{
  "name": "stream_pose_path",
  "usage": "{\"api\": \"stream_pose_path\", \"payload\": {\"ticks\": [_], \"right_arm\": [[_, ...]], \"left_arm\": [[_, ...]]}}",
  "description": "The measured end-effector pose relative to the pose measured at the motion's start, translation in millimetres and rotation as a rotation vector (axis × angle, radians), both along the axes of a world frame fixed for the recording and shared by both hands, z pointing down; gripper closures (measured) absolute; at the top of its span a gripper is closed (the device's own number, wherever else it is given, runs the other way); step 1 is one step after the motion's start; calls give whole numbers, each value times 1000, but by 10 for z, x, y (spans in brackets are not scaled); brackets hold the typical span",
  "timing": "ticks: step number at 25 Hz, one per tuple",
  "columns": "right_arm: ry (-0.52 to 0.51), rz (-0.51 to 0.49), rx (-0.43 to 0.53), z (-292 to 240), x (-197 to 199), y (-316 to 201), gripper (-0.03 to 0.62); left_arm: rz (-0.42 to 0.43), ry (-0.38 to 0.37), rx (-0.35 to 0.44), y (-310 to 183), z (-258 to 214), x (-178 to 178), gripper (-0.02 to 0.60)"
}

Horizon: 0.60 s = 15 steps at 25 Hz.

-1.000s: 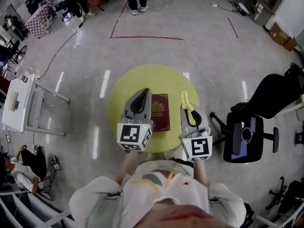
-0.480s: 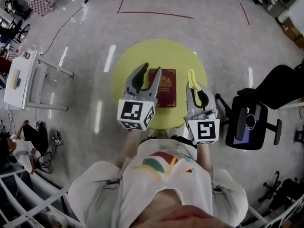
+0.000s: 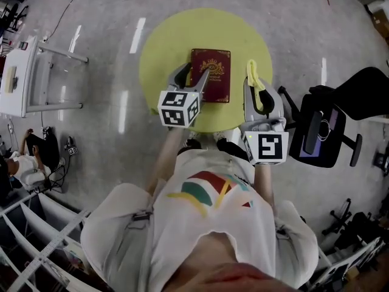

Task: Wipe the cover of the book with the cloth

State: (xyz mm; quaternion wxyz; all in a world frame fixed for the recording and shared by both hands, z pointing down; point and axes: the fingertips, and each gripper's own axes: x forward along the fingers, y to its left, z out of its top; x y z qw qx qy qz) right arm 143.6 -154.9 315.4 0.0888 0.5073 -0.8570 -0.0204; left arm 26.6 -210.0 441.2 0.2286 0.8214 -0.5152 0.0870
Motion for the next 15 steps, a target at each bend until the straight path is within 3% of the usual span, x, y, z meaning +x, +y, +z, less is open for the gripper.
{"api": "stream_pose_path", "payload": {"ticks": [7, 10, 15], "right_arm": [[13, 0, -29, 100, -11, -1, 563], [19, 1, -39, 134, -4, -1, 563], [34, 0, -53, 190, 3, 12, 563]], "left_arm": [[-19, -79, -214, 224, 949, -100, 371], [-25, -112, -275, 286, 1204, -159, 371], [-49, -106, -352, 362, 1459, -233, 373]]}}
